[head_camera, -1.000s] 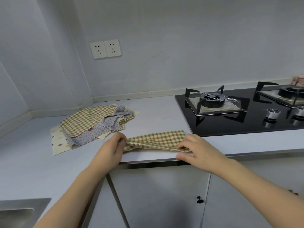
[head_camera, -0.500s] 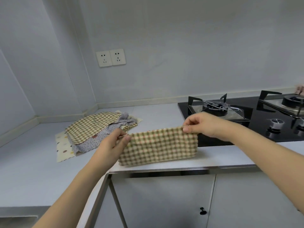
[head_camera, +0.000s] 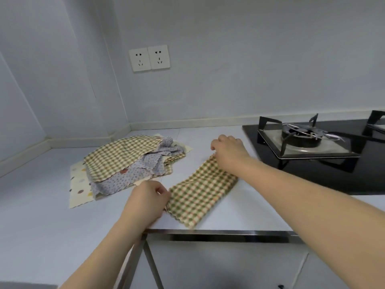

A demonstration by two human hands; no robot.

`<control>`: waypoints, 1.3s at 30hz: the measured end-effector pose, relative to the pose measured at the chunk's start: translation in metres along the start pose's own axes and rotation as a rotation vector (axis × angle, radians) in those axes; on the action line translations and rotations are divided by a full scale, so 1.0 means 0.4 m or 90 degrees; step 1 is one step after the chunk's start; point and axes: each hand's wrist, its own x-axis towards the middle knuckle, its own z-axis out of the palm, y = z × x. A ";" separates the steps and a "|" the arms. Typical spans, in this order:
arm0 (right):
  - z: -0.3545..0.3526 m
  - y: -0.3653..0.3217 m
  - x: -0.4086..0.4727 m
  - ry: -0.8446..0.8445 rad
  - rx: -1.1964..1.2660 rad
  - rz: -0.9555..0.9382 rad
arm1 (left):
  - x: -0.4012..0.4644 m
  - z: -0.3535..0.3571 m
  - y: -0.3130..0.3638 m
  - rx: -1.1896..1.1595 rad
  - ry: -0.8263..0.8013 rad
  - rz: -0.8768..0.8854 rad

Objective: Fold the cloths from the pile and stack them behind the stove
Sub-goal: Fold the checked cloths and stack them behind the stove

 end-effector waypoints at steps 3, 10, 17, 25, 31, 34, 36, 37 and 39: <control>0.082 -0.073 -0.044 0.037 -0.082 -0.007 | 0.014 0.016 -0.010 0.061 0.017 0.041; 0.121 -0.062 -0.094 -0.255 0.046 0.108 | 0.036 -0.008 -0.026 -0.023 -0.183 0.024; 0.108 -0.052 -0.111 -0.109 0.016 0.014 | 0.022 -0.040 -0.021 -0.075 -0.319 0.083; 0.061 -0.063 -0.316 -0.260 0.050 -0.087 | -0.008 -0.077 -0.007 0.067 -0.337 0.109; 0.057 -0.047 -0.407 -0.150 0.035 -0.185 | -0.070 -0.064 -0.011 0.118 -0.262 0.177; 0.047 -0.052 -0.423 -0.021 0.115 -0.215 | -0.093 -0.068 -0.012 0.079 -0.266 0.221; 0.024 -0.059 -0.428 0.036 0.148 -0.230 | -0.100 -0.076 -0.018 0.029 -0.266 0.239; 0.010 -0.059 -0.430 0.043 0.172 -0.215 | -0.102 -0.079 -0.020 -0.022 -0.265 0.227; -0.019 -0.053 -0.428 0.011 0.249 -0.143 | -0.108 -0.083 -0.017 -0.151 -0.288 0.171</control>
